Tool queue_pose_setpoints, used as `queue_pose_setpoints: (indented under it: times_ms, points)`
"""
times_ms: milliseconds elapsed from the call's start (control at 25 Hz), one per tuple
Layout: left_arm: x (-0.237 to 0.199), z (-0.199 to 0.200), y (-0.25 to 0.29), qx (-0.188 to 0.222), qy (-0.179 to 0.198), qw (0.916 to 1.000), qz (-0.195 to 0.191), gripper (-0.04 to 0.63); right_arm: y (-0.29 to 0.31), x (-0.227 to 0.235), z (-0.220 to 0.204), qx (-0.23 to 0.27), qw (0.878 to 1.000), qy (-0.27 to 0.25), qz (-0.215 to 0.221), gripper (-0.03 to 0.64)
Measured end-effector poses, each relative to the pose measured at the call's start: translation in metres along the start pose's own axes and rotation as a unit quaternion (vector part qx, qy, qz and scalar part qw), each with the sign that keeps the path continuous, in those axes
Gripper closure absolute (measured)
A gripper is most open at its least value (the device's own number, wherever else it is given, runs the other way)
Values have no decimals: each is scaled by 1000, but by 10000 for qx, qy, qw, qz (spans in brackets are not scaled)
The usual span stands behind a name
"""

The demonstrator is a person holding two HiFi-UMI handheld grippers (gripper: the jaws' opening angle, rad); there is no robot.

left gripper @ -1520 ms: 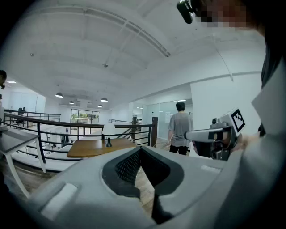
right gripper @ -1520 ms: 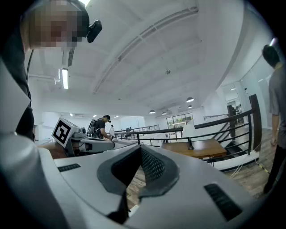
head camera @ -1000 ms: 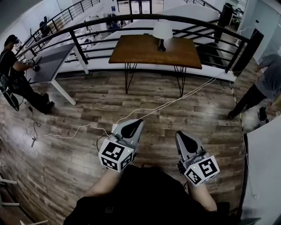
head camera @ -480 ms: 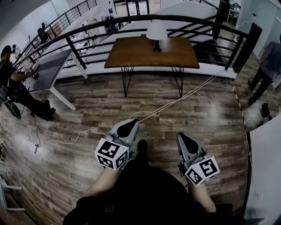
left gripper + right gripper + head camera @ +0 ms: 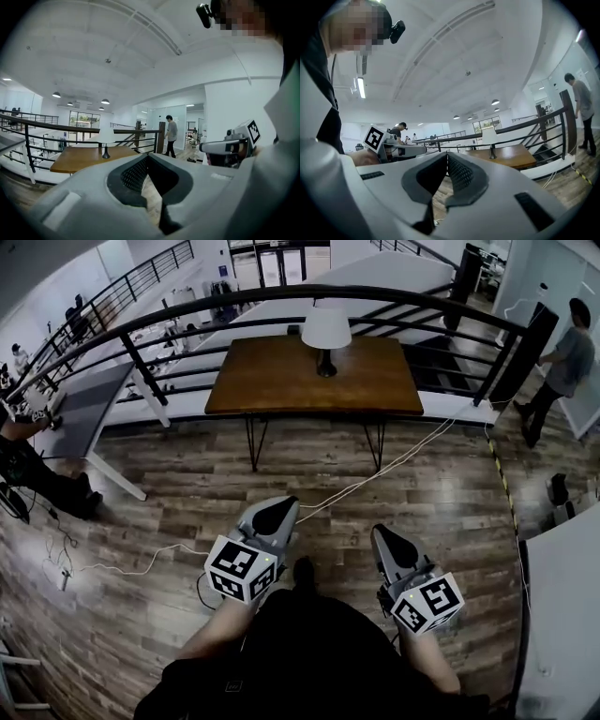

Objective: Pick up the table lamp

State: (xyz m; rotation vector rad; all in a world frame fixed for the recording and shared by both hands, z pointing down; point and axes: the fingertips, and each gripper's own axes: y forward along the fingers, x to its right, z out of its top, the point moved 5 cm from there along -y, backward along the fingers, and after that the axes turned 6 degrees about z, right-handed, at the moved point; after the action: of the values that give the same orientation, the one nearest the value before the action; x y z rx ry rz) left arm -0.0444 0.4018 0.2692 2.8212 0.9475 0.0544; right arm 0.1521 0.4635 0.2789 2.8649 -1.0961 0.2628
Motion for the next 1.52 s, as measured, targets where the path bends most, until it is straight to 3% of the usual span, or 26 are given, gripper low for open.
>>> queue_pose_setpoints:
  times_ms: [440,640,1080,1520]
  points:
    - [-159,41,118,84,83,9999,82,589,199,93,39,-5,9993,-215,313,603]
    - [-211,45,156,-48,176,9998,32,589,261,125,40,-69,9996,-161,240,603]
    - [-271,47,237,-81,-79,9999,-28,589,347,185,39,-478,9982,-148,333,603]
    - [-331,64,356,-408,-70,9988,255,589,445,302,51,-607,9964,56,584,603]
